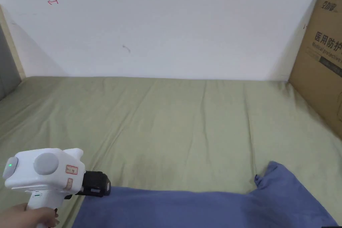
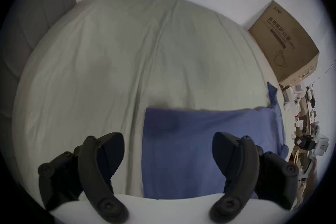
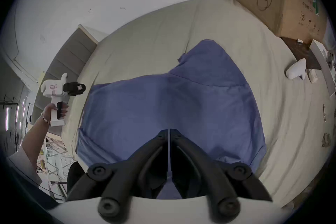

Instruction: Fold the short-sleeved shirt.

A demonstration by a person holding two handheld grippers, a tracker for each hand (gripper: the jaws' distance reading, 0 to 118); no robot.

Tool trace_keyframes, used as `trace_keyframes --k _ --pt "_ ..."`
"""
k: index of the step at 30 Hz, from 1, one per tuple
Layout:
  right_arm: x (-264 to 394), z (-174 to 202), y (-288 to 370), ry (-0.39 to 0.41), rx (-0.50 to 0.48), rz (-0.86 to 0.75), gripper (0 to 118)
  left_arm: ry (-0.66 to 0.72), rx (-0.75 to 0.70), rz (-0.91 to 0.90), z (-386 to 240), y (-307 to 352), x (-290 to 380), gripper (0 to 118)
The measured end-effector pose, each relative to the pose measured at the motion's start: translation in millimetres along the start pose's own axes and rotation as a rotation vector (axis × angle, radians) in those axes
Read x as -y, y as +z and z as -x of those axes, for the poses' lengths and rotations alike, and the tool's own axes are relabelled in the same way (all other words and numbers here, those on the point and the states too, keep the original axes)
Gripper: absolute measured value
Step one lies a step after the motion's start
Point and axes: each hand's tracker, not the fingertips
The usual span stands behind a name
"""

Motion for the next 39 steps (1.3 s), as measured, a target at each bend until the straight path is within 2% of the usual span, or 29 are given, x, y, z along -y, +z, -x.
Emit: trace_keyframes --k 3,5,6,7,8,9,10,11,12,13,14,16,19,22,24,25,26,27,28,29,30,34,37,39 --pt "-5 -7 -14 -0.019 0.004 0.039 1 -0.015 -0.080 0.065 4 -41 -6 103" --pt "-9 -14 -22 -0.020 0.023 0.051 1 -0.037 -0.081 0.122 6 -55 -2 94" --pt "-14 -18 -26 -0.018 0.038 0.055 1 -0.114 -0.124 0.085 2 -50 0 89" --pt "-20 -23 -29 -0.020 0.049 0.054 1 -0.145 -0.113 0.059 6 -47 -2 78" --pt "-27 -27 -31 -0.027 0.056 0.046 1 -0.163 -0.127 0.040 4 -41 -2 59" --pt "-37 -34 -33 -0.048 0.056 0.020 1 -0.191 -0.142 0.019 1 -32 -1 21" --pt "-48 -41 -36 -0.073 0.053 -0.011 1 -0.206 -0.126 0.003 -1 -25 0 3" --pt "-59 -46 -39 -0.090 0.055 -0.036 4 -0.213 -0.136 0.002 -13 -10 5 3" --pt "-74 -53 -44 -0.100 0.072 -0.060 24 -0.207 -0.123 -0.007 -16 -1 7 2" --pt "-86 -58 -50 -0.104 0.087 -0.083 85 -0.192 -0.075 -0.012 -14 5 6 2" --pt "-100 -65 -59 -0.103 0.106 -0.091 117 -0.154 -0.015 -0.011 -14 11 7 2" --pt "-124 -77 -79 -0.102 0.186 -0.067 115 -0.149 -0.027 -0.030 -32 30 12 2" --pt "-144 -102 -118 -0.148 0.212 -0.020 115 -0.145 -0.014 -0.052 -37 48 13 2" --pt "-166 -112 -142 -0.143 0.253 0.057 114 -0.143 -0.008 -0.057 -40 60 17 2" --pt "-169 -114 -159 -0.134 0.234 0.112 105 -0.145 -0.006 -0.053 -32 54 15 2" --pt "-169 -111 -162 -0.121 0.261 0.126 96 -0.145 -0.005 -0.047 -32 54 16 2" --pt "-168 -106 -159 -0.077 0.319 0.113 91 -0.142 0.000 -0.039 -32 54 17 2" --pt "-167 -100 -153 -0.033 0.328 0.095 83 -0.142 -0.001 -0.037 -28 56 14 2" --pt "-164 -90 -142 -0.001 0.308 0.067 55 -0.142 -0.003 -0.035 -27 56 15 2" --pt "-162 -86 -133 0.011 0.262 0.059 15 -0.142 -0.007 -0.034 -26 56 15 2" --pt "-161 -84 -126 -0.005 0.192 0.070 0 -0.138 -0.010 -0.037 -24 58 17 2" --pt "-144 -72 -70 -0.018 0.184 -0.068 0 -0.057 0.028 -0.088 -16 73 28 2" --pt "-132 -80 -22 -0.093 0.116 -0.139 0 -0.035 0.050 -0.103 -12 94 40 2" --pt "-114 -83 17 -0.111 0.103 -0.172 0 -0.030 0.064 -0.126 -17 118 53 2"
